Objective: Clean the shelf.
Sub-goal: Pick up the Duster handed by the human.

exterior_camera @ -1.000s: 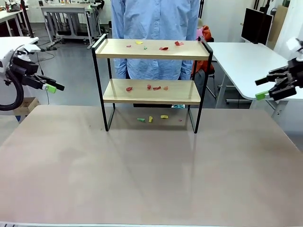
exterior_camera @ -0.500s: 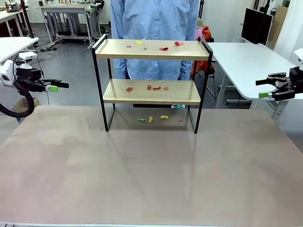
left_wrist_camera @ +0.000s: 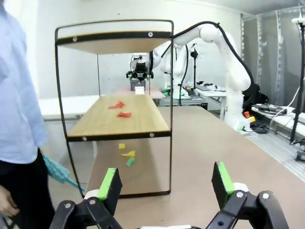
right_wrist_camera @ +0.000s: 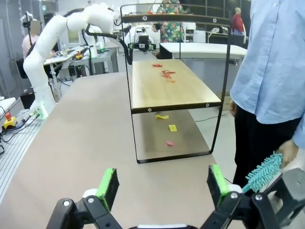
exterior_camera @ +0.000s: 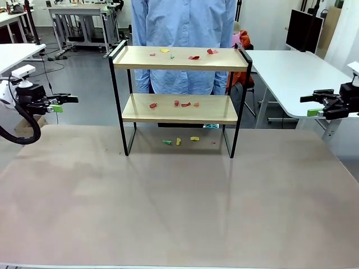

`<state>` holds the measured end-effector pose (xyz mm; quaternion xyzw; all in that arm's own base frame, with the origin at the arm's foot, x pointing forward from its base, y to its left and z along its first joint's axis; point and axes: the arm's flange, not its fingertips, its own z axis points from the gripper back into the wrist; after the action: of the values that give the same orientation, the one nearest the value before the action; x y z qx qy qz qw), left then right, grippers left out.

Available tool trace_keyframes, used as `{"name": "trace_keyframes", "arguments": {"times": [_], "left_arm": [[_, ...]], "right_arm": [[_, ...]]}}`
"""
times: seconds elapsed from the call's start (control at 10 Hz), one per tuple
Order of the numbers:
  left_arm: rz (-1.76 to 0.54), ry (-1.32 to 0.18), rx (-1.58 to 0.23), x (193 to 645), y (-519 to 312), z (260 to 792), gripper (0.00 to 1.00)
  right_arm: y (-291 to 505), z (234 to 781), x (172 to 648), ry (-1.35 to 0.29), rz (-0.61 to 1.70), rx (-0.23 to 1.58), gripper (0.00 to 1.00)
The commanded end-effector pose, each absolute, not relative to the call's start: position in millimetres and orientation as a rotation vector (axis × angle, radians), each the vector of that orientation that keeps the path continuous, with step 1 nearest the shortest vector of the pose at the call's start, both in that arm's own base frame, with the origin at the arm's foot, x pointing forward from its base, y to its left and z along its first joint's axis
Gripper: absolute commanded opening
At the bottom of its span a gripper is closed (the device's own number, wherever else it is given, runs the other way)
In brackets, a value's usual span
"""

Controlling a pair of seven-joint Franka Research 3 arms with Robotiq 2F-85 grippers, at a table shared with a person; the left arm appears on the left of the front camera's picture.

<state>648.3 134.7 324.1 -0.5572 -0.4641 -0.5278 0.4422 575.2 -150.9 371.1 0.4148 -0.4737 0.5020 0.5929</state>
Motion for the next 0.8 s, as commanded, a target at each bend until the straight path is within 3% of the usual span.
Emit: {"name": "trace_keyframes", "arguments": {"times": [0.0,0.2,0.7], "left_arm": [[-1.330,-1.319,-1.271,646,135,332,1.00],[-1.318,-1.342,-1.177,646,129,332,1.00],[-1.224,-1.341,-1.155,644,130,333,1.00]], "right_arm": [[-154,376,589,-1.116,1.118,1.015,1.00],[-153,374,592,-1.120,1.110,1.017,1.00],[-148,383,573,-1.121,1.101,1.002,1.00]]}}
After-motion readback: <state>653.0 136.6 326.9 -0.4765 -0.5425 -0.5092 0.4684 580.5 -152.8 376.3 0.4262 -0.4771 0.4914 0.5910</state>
